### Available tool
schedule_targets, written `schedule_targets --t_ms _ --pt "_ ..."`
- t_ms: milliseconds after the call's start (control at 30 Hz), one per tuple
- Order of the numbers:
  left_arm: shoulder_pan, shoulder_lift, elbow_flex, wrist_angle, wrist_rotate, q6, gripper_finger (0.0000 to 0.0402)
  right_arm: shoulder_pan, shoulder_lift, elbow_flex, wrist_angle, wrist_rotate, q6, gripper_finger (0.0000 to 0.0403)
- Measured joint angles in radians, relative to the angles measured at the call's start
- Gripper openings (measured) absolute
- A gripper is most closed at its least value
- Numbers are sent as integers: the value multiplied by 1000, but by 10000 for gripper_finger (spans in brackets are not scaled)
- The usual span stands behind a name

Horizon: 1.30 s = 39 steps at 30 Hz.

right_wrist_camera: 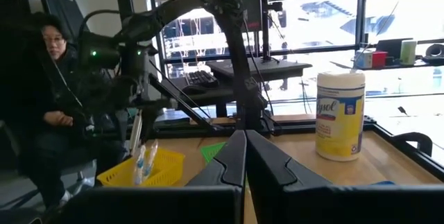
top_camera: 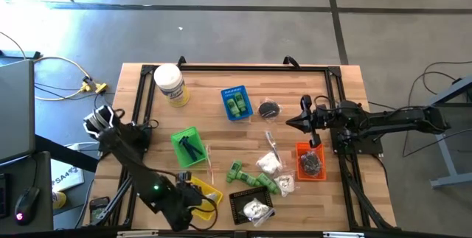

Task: Pick & Place Travel size toiletries
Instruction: Put the blue toothbrush into the yellow bin

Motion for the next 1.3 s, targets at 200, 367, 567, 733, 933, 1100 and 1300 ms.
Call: schedule_targets --t_ms 200,367,567,733,933,1100,1300 --pt "43 47 2 6 49 -49 210 0 0 0 3 0 -2 2" --pt "59 82 1 7 114 -32 210 0 0 0 3 0 -2 2" --pt "62 104 1 9 139 -25 210 0 0 0 3 0 -2 2" --pt "63 103 1 10 120 1 210 0 0 0 2 0 -3 2" --pt "63 113 0 16 140 13 210 0 0 0 2 0 -2 2" --pt "77 124 0 9 138 7 210 0 0 0 2 1 -2 2" --pt "95 143 -2 7 180 40 209 0 0 0 2 3 -2 2"
